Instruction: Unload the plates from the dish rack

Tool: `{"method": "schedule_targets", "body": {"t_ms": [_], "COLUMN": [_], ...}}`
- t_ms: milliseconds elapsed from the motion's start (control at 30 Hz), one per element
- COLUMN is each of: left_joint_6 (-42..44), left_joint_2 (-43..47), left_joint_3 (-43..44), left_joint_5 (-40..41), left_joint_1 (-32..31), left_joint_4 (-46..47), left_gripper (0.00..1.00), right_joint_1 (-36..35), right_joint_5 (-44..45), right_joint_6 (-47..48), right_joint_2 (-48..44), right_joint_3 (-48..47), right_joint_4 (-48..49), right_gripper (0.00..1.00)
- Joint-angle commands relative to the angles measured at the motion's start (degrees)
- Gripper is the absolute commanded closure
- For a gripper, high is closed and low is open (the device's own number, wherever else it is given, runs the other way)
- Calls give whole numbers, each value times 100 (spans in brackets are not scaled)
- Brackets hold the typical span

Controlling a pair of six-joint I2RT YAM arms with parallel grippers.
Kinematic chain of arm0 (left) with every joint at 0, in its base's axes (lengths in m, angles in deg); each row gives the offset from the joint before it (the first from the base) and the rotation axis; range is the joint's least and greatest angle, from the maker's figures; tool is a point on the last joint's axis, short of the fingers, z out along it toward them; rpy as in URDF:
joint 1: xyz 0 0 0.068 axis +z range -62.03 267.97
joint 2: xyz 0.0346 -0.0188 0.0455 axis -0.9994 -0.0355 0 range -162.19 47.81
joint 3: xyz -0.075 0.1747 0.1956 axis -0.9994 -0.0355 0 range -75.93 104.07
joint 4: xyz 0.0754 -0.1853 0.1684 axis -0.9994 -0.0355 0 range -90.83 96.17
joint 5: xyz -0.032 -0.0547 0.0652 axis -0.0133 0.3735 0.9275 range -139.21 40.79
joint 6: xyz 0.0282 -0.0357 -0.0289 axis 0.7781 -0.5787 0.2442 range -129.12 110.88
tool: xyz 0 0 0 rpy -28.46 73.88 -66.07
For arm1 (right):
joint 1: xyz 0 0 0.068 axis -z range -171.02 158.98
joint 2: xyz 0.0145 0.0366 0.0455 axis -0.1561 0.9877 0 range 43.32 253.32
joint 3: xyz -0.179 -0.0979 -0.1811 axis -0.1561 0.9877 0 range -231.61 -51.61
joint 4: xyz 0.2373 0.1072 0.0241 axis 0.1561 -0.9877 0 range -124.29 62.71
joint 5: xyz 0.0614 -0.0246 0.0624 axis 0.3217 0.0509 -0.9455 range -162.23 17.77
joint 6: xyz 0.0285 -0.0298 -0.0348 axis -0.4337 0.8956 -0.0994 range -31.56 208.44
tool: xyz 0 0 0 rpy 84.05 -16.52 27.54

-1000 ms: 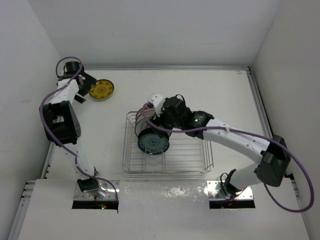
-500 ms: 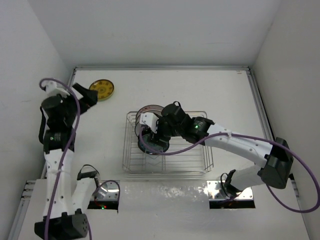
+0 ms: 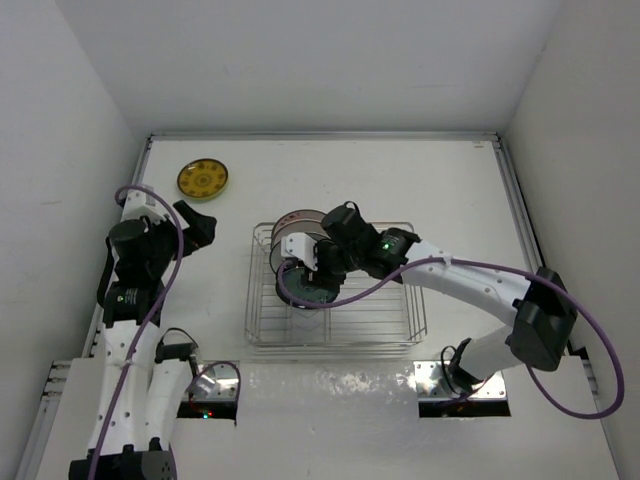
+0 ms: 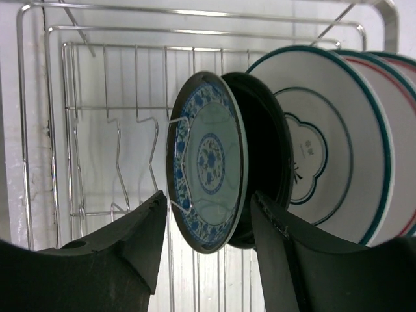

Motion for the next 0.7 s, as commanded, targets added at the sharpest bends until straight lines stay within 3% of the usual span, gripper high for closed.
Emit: {"method": "schedule_targets", "body": {"t_ms": [0, 433, 667], "left_joint_6": [139, 157, 157], "left_joint_2": [-47, -100, -127], "left_joint_3": [161, 126, 117], "left_joint_5": [-55, -258, -310], "left_joint_1": [-43, -105, -105], "left_joint_4": [252, 313, 340], "left_gripper": [0, 0, 0], "right_joint_1": [30, 144, 144], "right_joint_5": [-249, -109, -21], "right_joint_6": [130, 218, 218], "right_joint_2": [126, 443, 522], "right_joint_3": [-144, -197, -100], "right_joint_4": [46, 230, 493], "right_gripper": [47, 52, 68]}}
